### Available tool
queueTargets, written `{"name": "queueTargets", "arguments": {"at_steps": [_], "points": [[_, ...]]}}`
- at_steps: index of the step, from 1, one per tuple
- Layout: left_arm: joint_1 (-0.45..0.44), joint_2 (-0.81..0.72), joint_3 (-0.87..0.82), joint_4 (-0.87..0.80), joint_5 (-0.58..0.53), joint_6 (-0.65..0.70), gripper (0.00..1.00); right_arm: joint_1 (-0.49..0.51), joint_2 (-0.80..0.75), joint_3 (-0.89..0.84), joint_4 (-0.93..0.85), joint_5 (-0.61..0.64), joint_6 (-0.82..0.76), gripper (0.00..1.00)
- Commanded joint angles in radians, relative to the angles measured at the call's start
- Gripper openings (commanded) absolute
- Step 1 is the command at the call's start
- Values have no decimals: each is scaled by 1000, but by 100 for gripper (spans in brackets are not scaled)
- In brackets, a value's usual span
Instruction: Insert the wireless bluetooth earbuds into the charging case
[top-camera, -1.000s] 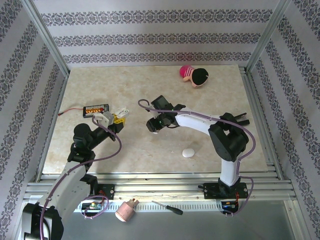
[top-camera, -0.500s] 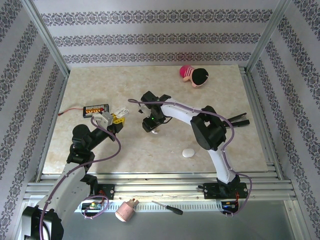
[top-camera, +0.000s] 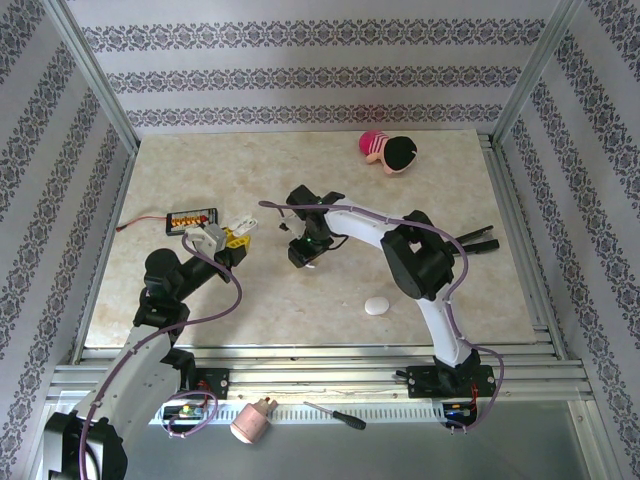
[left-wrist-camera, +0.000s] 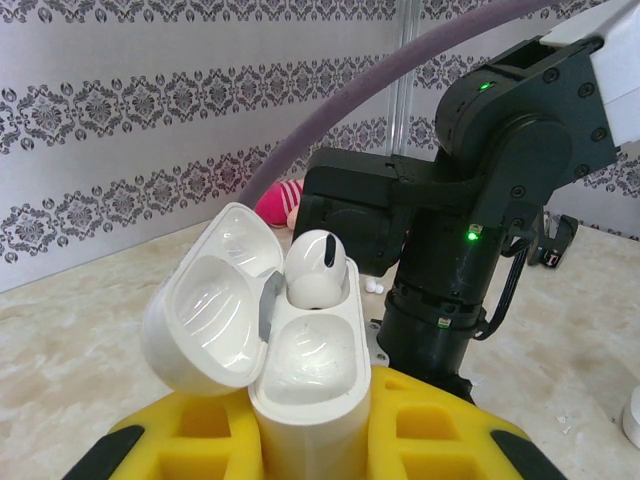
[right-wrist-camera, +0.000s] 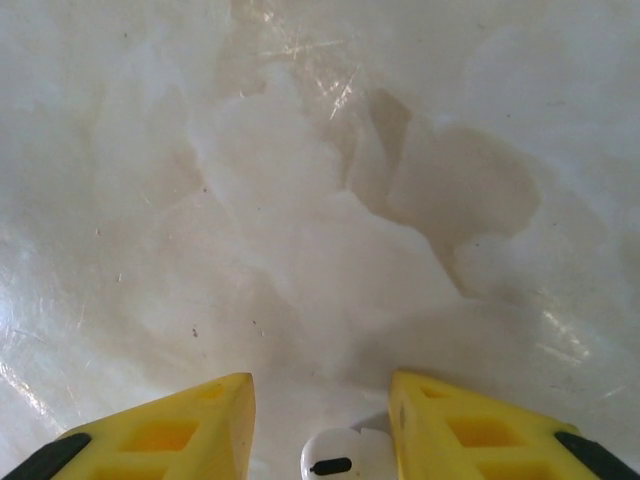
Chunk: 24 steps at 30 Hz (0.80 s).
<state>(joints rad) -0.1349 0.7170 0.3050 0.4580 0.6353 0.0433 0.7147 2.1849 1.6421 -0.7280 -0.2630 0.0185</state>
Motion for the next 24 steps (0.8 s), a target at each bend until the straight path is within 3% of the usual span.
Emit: {"name": "queueTargets", "arguments": {"at_steps": [1, 9, 14, 19, 24], "points": [[15, -2, 3, 35, 17, -14, 0, -11, -44, -52, -50, -21, -7, 40], [15, -10, 8, 13, 18, -16, 0, -20, -83, -102, -22, -50, 10, 38], [15, -5, 8, 12, 21, -14, 0, -32, -59, -100, -13, -67, 19, 29], [15, -10, 8, 8, 23, -16, 0, -32, -61, -88, -17, -77, 21, 38], [15, -8, 9, 7, 26, -14, 0, -42, -76, -84, -2, -105, 16, 39]]}}
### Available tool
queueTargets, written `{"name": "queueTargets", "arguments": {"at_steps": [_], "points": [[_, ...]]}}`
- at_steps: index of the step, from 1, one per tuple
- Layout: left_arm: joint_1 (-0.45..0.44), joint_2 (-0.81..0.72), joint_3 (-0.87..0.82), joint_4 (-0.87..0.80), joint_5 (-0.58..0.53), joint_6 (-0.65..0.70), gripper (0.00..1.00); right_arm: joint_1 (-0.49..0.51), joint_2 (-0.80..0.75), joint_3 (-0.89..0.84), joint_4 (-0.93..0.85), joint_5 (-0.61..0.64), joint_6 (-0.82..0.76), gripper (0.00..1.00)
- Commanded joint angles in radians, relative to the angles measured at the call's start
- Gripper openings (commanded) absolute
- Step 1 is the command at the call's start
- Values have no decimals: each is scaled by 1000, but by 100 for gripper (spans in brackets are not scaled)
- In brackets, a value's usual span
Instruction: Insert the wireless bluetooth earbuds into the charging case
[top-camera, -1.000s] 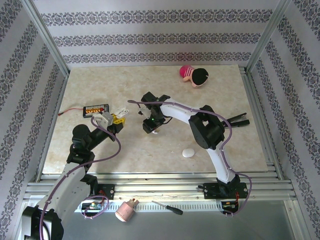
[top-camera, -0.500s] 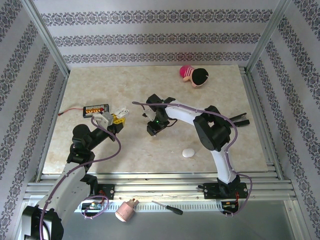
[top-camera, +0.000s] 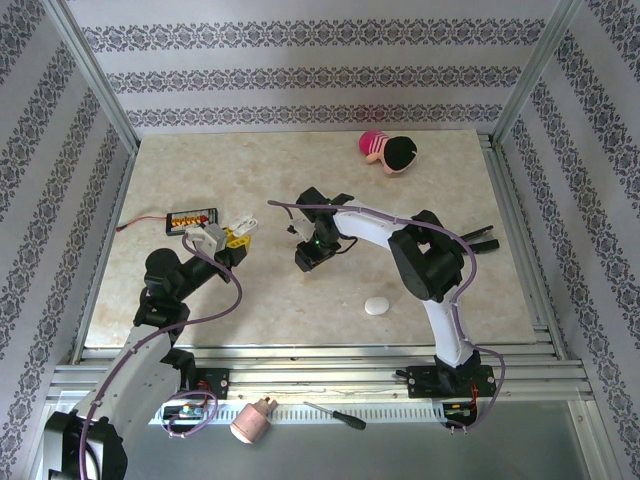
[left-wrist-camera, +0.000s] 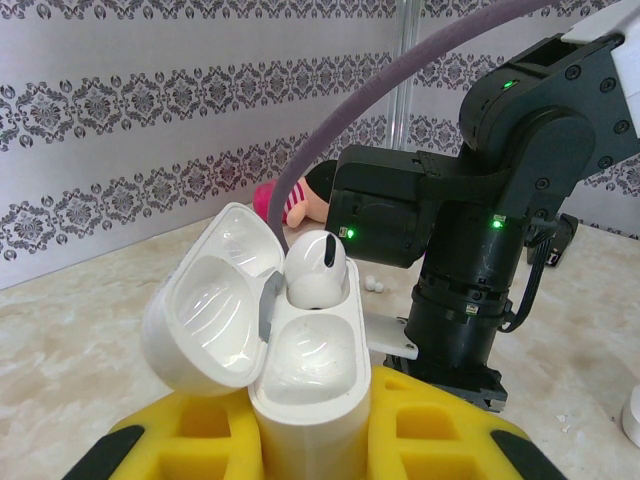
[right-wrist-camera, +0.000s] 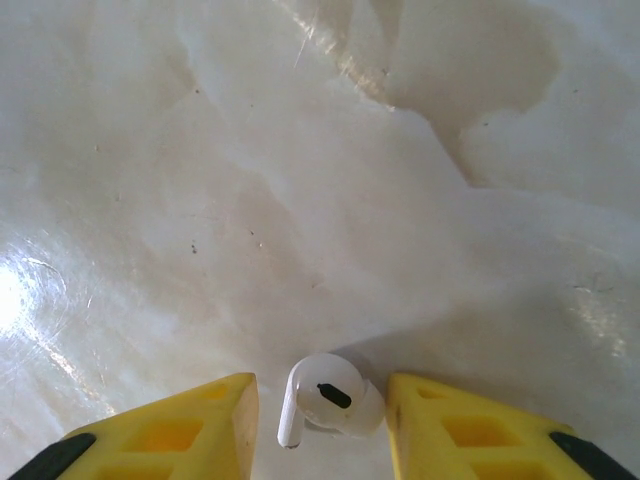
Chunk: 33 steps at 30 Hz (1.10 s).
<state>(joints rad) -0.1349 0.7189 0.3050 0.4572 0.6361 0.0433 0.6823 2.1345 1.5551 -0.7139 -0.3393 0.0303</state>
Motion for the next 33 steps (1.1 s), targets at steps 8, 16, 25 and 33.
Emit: {"name": "queueTargets", "arguments": {"at_steps": [8, 16, 25, 33], "points": [[15, -9, 11, 8, 25, -14, 0, -12, 5, 50, -28, -29, -12, 40], [15, -6, 11, 10, 27, -13, 0, -11, 2, 68, -18, -25, -31, 40], [15, -8, 12, 13, 30, -17, 0, -12, 57, 79, 5, -114, -81, 42], [15, -12, 14, 6, 28, -16, 0, -19, 57, 56, -11, -111, -94, 39]]}}
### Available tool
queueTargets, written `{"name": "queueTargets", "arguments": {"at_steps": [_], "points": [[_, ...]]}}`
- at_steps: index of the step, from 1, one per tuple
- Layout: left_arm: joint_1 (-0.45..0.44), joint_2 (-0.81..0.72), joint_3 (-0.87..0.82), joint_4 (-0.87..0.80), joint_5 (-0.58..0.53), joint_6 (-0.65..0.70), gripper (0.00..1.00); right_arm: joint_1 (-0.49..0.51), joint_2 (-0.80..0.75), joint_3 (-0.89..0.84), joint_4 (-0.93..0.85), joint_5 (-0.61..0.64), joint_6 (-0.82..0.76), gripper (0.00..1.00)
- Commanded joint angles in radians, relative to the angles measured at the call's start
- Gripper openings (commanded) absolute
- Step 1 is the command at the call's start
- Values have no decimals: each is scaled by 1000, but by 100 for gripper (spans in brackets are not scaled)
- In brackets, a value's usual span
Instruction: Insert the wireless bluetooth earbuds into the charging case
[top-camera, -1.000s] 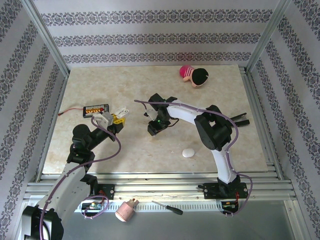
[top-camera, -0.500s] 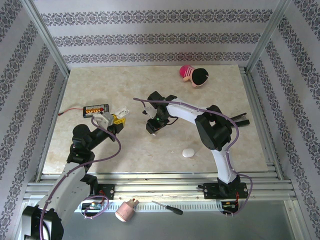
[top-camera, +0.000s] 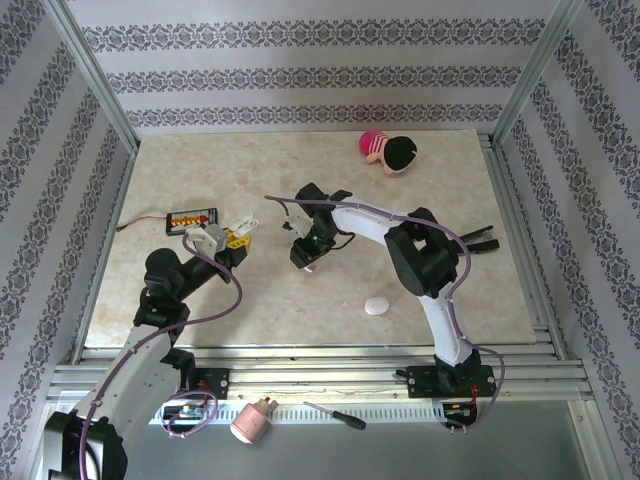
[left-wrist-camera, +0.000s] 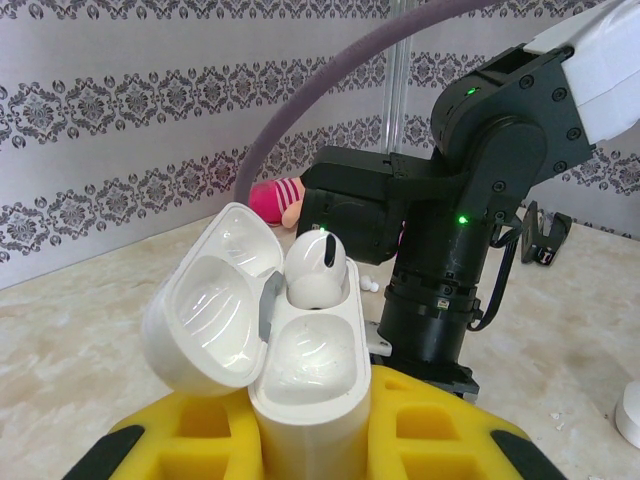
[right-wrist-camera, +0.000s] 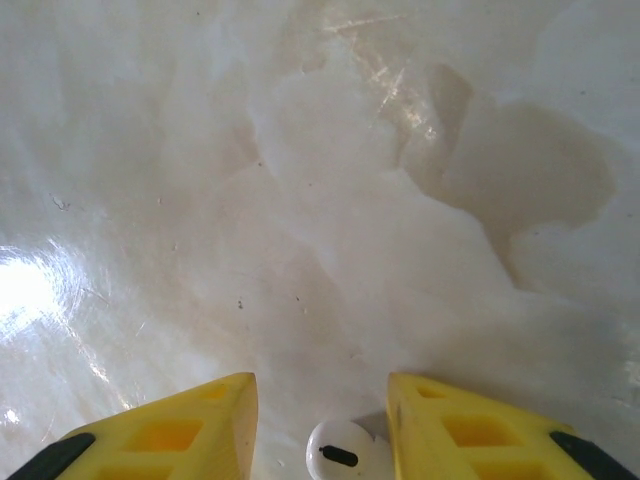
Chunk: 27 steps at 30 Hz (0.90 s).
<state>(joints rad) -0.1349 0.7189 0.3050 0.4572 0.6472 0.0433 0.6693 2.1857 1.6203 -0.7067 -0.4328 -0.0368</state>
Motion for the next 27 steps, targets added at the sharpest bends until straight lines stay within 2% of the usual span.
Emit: {"name": "queueTargets", "arguments": {"at_steps": [1, 8, 21, 27], "points": [[15, -10, 14, 8, 17, -16, 0, -8, -3, -19, -19, -11, -27, 38], [15, -6, 12, 14, 17, -17, 0, -21, -57, -54, -35, -1, -33, 35], [15, 14, 9, 39, 20, -21, 0, -21, -69, -66, -33, -11, -14, 30], [14, 20, 11, 48, 23, -23, 0, -22, -58, -72, -28, -13, -17, 34]]}}
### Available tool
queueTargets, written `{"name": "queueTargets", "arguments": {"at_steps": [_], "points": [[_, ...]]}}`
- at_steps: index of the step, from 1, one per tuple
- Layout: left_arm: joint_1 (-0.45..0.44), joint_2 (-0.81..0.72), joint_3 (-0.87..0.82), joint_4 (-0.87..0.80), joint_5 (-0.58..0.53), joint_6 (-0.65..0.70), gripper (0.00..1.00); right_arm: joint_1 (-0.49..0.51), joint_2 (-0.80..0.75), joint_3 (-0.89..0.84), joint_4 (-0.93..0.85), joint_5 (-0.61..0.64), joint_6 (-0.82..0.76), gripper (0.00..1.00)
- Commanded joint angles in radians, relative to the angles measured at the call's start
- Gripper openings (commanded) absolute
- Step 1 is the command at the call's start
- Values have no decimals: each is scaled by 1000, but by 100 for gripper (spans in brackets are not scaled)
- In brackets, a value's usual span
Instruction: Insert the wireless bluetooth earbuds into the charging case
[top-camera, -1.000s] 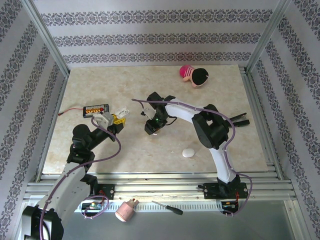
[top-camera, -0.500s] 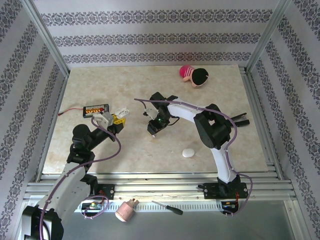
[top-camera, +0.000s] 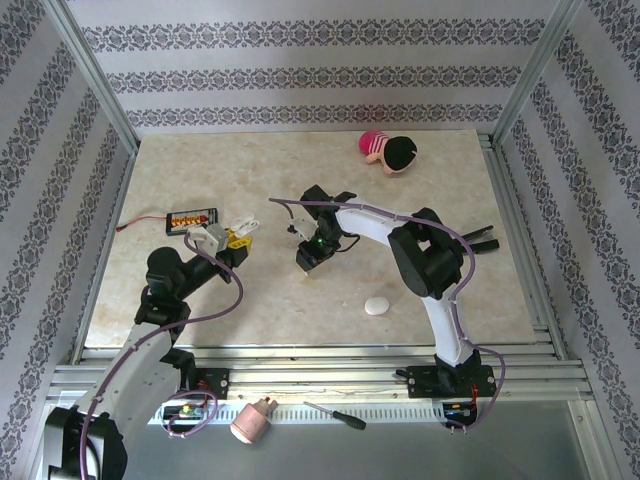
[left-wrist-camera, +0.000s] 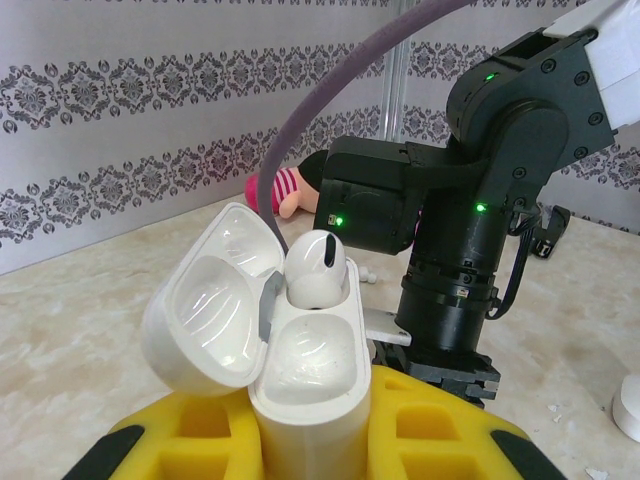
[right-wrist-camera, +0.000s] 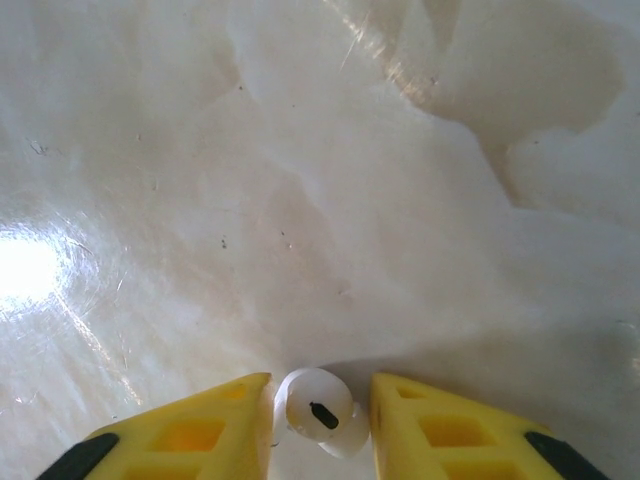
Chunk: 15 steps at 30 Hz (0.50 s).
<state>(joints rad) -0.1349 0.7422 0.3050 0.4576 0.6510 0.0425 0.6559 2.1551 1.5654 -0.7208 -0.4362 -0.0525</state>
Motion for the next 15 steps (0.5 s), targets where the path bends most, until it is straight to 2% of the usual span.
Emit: {"name": "queueTargets", "arguments": {"at_steps": [1, 4, 9, 15], "points": [[15, -3, 11, 47, 19, -21, 0, -10, -28, -19, -10, -10, -2, 33], [14, -3, 10, 46, 19, -20, 0, -9, -26, -19, -7, -2, 0, 26], [15, 0, 11, 41, 21, -18, 0, -9, -54, -31, 16, 34, -3, 22], [15, 9, 17, 37, 44, -9, 0, -8, -163, -96, 106, 106, 9, 21]]}}
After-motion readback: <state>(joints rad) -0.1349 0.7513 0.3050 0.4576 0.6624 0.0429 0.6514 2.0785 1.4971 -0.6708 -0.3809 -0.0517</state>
